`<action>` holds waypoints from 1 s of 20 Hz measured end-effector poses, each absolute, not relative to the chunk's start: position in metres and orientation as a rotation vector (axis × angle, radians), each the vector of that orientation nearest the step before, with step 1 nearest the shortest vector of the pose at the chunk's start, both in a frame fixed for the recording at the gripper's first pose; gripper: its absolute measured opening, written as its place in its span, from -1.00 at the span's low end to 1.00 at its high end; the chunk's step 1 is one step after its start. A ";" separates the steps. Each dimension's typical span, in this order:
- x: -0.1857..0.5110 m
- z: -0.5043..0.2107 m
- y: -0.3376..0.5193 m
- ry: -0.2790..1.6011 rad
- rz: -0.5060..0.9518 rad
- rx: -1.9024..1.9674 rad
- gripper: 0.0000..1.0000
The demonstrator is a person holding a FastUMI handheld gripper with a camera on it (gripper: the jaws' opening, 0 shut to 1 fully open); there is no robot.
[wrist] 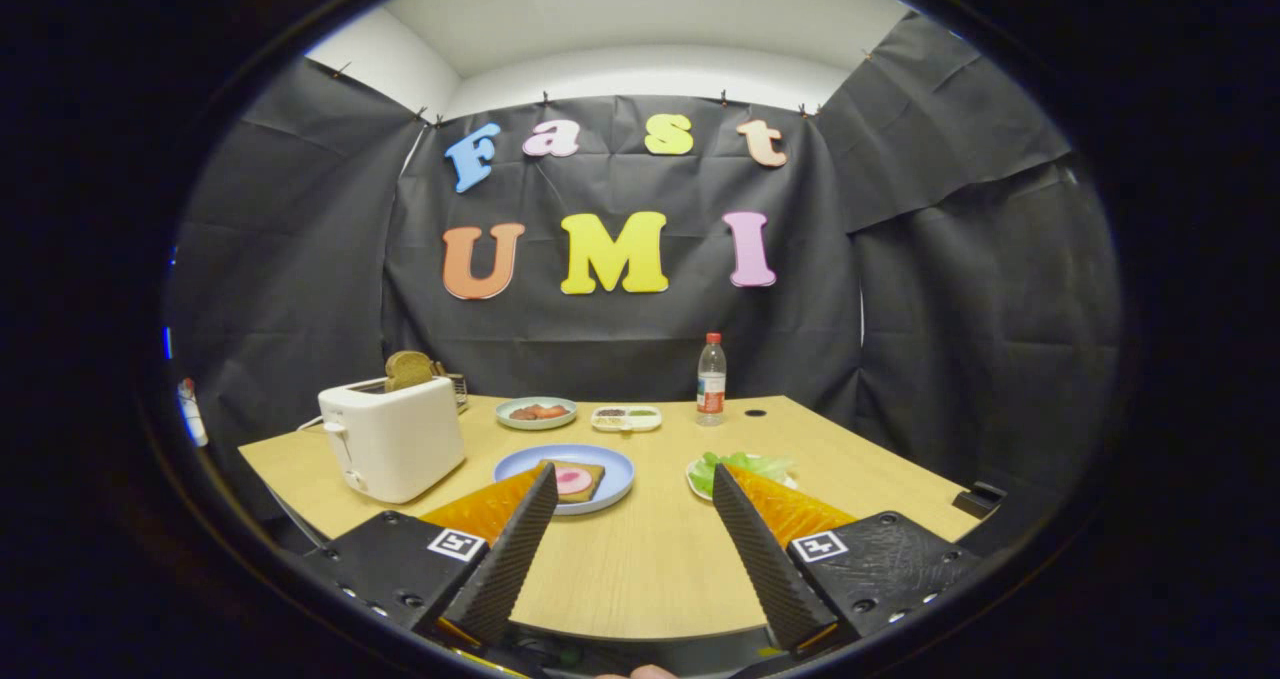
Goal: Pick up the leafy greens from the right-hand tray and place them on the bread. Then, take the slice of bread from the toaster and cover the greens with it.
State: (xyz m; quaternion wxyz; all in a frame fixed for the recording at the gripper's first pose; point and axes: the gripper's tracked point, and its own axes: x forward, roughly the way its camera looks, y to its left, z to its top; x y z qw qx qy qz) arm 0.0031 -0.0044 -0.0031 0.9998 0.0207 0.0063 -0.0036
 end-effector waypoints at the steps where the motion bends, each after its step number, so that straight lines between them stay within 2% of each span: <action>1: 0.003 -0.003 -0.003 0.015 -0.002 0.043 0.90; 13: 0.020 -0.002 -0.026 0.021 0.030 0.053 0.90; 20: 0.068 0.020 -0.110 0.049 -0.051 0.048 0.90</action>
